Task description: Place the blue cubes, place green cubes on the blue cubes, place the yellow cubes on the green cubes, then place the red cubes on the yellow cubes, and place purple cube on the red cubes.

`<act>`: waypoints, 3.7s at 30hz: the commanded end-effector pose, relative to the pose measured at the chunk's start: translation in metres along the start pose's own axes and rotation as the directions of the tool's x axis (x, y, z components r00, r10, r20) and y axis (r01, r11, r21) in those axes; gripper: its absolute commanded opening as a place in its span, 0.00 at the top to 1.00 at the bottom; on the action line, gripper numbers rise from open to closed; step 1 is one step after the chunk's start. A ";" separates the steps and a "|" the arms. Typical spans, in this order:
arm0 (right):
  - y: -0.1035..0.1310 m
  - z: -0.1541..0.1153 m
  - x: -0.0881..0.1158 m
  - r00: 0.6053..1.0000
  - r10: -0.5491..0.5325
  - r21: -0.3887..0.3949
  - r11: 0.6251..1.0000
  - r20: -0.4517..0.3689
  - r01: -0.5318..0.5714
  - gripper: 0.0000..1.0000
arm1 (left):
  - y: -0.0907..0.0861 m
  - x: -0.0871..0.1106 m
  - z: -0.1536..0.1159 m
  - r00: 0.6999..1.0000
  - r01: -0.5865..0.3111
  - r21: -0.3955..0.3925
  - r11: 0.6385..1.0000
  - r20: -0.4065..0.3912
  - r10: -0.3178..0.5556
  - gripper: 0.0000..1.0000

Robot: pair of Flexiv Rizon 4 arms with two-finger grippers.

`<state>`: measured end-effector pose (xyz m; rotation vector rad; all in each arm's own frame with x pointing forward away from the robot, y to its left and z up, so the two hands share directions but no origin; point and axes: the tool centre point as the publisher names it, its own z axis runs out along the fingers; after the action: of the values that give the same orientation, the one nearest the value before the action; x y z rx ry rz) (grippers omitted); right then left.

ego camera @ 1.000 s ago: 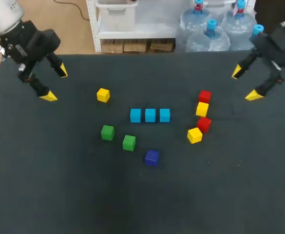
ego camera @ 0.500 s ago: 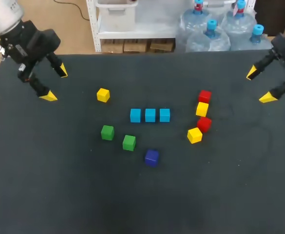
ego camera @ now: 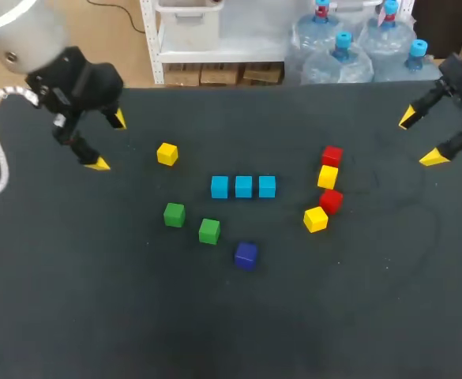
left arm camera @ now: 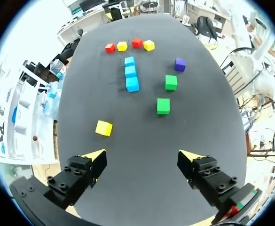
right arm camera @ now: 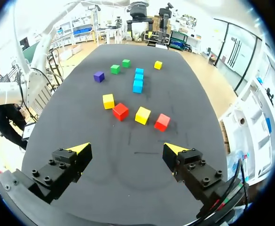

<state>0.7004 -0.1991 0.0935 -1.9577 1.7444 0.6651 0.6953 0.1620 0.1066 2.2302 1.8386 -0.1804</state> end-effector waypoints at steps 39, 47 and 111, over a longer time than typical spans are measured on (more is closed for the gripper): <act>-0.001 0.001 0.000 1.000 -0.001 -0.001 1.000 0.002 0.001 0.00 | -0.054 -0.064 0.109 0.998 -0.030 0.117 0.993 -0.045 0.035 0.00; -0.001 0.001 0.000 1.000 -0.001 -0.001 1.000 0.002 0.001 0.00 | -0.050 -0.059 0.111 0.998 -0.031 0.121 0.992 -0.050 0.037 0.00; -0.001 0.001 0.000 1.000 -0.001 -0.001 1.000 0.002 0.001 0.00 | -0.042 -0.060 0.119 0.995 0.066 0.149 0.987 -0.084 -0.054 1.00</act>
<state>0.7009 -0.1992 0.0931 -1.9580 1.7438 0.6660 0.6475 0.0825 0.0026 2.3091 1.9930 -0.2555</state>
